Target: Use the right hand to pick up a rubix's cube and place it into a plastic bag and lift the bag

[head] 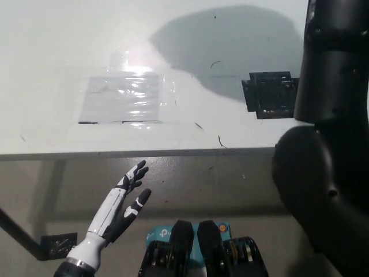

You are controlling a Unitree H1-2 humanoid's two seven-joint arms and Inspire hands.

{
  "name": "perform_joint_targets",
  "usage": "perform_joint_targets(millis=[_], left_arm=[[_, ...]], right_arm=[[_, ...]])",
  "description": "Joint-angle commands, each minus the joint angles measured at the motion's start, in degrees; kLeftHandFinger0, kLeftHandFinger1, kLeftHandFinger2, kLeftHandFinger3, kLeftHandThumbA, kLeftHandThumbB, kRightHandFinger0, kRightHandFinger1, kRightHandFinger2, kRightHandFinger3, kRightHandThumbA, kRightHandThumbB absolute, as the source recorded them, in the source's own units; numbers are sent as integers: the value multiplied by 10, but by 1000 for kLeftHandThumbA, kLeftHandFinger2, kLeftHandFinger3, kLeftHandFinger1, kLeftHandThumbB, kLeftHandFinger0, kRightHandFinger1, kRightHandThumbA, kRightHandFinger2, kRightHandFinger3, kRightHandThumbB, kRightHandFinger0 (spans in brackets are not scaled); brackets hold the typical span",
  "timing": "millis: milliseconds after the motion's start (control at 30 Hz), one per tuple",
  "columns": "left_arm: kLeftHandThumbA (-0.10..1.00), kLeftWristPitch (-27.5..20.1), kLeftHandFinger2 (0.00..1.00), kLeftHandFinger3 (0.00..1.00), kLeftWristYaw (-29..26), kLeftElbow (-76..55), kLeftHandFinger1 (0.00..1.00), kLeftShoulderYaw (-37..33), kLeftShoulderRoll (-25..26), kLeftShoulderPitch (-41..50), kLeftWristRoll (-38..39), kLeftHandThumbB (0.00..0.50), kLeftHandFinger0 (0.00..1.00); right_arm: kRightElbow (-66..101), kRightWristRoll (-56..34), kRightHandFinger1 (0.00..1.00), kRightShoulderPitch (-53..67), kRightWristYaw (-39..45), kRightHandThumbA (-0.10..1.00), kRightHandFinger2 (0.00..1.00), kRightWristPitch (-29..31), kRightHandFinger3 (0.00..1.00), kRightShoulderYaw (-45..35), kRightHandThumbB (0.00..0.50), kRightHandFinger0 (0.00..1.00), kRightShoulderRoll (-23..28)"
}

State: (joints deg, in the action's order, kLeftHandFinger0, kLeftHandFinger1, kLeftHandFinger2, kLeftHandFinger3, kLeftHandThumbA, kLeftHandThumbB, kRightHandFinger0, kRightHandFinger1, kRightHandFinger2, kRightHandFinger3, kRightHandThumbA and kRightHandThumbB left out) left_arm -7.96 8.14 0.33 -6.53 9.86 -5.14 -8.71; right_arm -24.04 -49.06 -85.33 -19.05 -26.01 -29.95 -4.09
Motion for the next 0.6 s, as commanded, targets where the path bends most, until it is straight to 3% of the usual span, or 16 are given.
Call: perform_joint_targets(millis=[0, 133, 267, 367, 433, 467, 500, 567], left_arm=[[903, -10, 1000, 1000, 3, -28, 1000, -5, 6, -8, -9, 148, 1000], [902, -13, 1000, 1000, 4, -25, 1000, -7, 6, -8, -10, 150, 1000], [899, -16, 1000, 1000, 3, -21, 1000, -7, 6, -10, -8, 150, 1000], [895, -12, 1000, 1000, 4, -25, 1000, -7, 6, -8, -4, 147, 1000], [895, -11, 1000, 1000, 5, -26, 1000, -7, 5, -8, -4, 149, 1000], [900, -12, 1000, 1000, 5, -25, 1000, -7, 5, -8, -4, 147, 1000], [901, -13, 1000, 1000, 5, -25, 1000, -7, 6, -8, -3, 148, 1000], [908, -16, 1000, 1000, 6, -23, 1000, -7, 6, -8, 0, 147, 1000]], right_arm=[[87, -134, 104, -109, -44, -100, 703, -9, 1000, 50, 107, 0, 0], [80, -150, 104, -88, -44, -100, 748, -9, 1000, 59, 102, 0, 4], [55, -156, 157, -55, -37, -100, 836, -9, 1000, 60, 67, 0, -3], [40, -161, 163, -31, -41, -100, 796, -9, 1000, 57, 87, 0, -11], [26, -158, 164, -16, -33, -100, 797, -9, 1000, 60, 75, 0, -13], [18, -156, 65, -9, -28, -100, 662, -9, 1000, 60, 15, 0, -15], [8, -151, 198, 0, -22, -100, 716, -9, 1000, 59, 113, 5, -18], [-19, -138, 187, 19, -10, -100, 743, -9, 1000, 64, 100, 0, -23]])
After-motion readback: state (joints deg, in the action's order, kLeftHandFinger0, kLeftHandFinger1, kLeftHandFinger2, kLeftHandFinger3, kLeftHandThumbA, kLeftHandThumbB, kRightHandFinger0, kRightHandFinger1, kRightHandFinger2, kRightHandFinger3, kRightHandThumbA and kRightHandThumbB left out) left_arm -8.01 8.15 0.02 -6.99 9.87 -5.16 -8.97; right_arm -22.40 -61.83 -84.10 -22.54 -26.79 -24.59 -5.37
